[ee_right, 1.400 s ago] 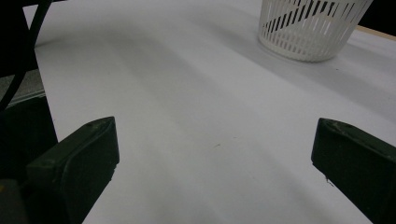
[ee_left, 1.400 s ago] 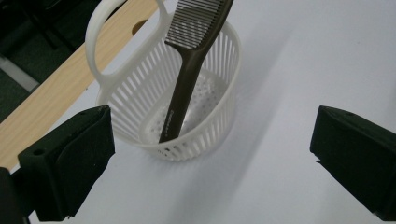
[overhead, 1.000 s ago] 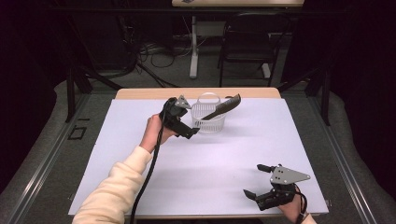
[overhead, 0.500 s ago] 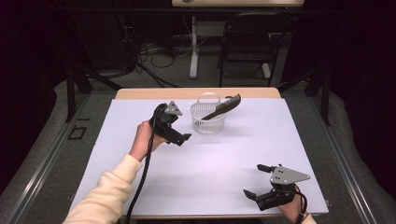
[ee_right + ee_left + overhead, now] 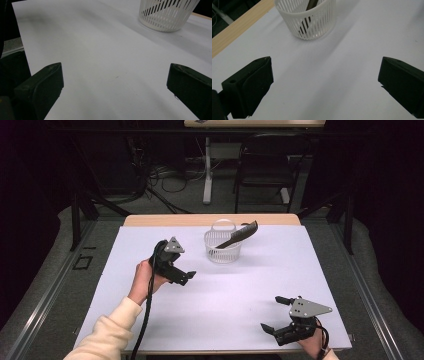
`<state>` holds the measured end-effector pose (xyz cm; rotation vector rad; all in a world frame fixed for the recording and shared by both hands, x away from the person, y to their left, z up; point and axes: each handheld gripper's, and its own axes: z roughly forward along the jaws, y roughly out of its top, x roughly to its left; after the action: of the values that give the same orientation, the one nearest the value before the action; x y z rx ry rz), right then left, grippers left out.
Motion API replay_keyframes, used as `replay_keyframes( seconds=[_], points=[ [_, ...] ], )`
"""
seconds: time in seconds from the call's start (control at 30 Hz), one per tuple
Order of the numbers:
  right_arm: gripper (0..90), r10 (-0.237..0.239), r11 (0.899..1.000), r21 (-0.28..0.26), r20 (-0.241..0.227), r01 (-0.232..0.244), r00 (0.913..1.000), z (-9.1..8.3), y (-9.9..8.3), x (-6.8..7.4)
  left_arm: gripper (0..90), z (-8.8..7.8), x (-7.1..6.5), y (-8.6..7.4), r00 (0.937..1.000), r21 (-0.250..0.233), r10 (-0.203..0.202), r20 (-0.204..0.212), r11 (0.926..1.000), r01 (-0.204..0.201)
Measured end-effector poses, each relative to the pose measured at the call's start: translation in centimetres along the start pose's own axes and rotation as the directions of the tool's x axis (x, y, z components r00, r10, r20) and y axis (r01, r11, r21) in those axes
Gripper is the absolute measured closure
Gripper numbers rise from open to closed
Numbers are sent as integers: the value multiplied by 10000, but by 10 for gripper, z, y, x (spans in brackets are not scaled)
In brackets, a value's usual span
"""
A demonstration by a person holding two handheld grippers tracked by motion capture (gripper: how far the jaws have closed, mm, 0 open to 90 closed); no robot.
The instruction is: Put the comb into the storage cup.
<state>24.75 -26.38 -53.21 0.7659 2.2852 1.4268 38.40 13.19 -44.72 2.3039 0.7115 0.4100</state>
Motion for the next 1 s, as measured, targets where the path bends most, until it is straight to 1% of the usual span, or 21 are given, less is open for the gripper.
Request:
replay_keyframes(
  seconds=[0.3, 0.53, 0.6, 0.77, 0.9, 1.0],
  points=[
    [4, -19, 10000, 27, -9, 19, 10000, 0, 0, 0, 0, -7, -9, -21, 9999, 60, -94, -53, 9999, 95],
    [4, -5, 10000, 41, -17, 5, 10000, 0, 0, 0, 0, -16, -15, -35, 9997, -30, -199, -115, 9998, 199],
    [4, -4, 10000, 48, -18, 4, 10000, 0, 0, 0, 0, -18, -16, -40, 9992, -110, -408, 32, 9991, 409],
    [4, -8, 10000, 47, -21, 8, 10000, 0, 0, 0, 0, -26, -20, -51, 9989, -140, -443, -122, 9989, 442],
    [4, -19, 10000, 54, -30, 19, 10000, 0, 0, 0, 0, -30, -24, -59, 9987, -165, -496, -122, 9986, 494],
    [4, -17, 10000, 57, -33, 17, 10000, 0, 0, 0, 0, -31, -26, -66, 9978, -223, -655, -64, 9976, 653]
  ],
)
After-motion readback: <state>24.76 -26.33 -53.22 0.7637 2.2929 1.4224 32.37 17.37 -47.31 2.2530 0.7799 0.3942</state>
